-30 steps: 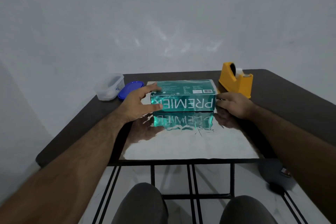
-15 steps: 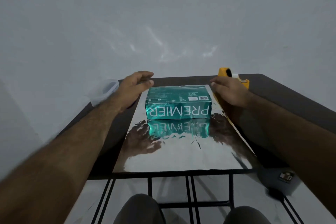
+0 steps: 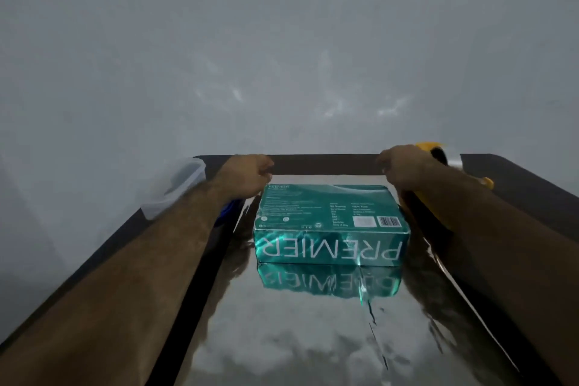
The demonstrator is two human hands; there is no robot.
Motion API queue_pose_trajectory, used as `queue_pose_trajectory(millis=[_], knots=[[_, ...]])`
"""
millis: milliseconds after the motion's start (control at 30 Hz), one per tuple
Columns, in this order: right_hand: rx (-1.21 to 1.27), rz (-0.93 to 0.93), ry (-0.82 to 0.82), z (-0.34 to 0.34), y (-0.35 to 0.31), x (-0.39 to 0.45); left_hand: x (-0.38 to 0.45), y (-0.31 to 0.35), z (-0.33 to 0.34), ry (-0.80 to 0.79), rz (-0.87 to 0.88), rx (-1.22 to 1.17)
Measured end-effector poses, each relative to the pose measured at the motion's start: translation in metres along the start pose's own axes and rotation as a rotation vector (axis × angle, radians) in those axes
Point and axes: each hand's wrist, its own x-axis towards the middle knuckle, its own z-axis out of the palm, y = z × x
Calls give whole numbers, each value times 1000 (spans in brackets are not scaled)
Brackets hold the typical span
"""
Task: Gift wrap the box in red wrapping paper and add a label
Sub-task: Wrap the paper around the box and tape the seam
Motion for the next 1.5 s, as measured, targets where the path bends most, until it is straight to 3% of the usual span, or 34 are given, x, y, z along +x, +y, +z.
queue_pose_trajectory(millis=[100,233,367,467,567,667,833,967,1133,1267,1500], knots=[[-115,-13,-67,11,0,8,9,-3,9,-105,19,380],[-173,-62,-73,20,-2,8,10,5,12,-173,-50,369],[-59,-47,-64,25,-4,6,10,11,10,-92,-73,292],[115,-41,67,16,-5,-1,5,11,5,61,-78,128],[298,-3,217,-2,-6,-9,-5,13,-7,191,-137,-214],[412,0,234,-18,-6,-21,-20,16,-25,264,-199,-523],[487,-76,271,-40,6,-52,-56,21,-47,248,-34,-707],[431,-131,276,-50,12,-80,-90,28,-56,228,85,-683],[237,-270,159,-55,1,-112,-121,35,-51,315,108,-569],[52,-340,129,-62,-15,-131,-136,33,-46,267,133,-468],[-75,-240,-6,-75,-31,-144,-155,39,-40,311,187,-480]])
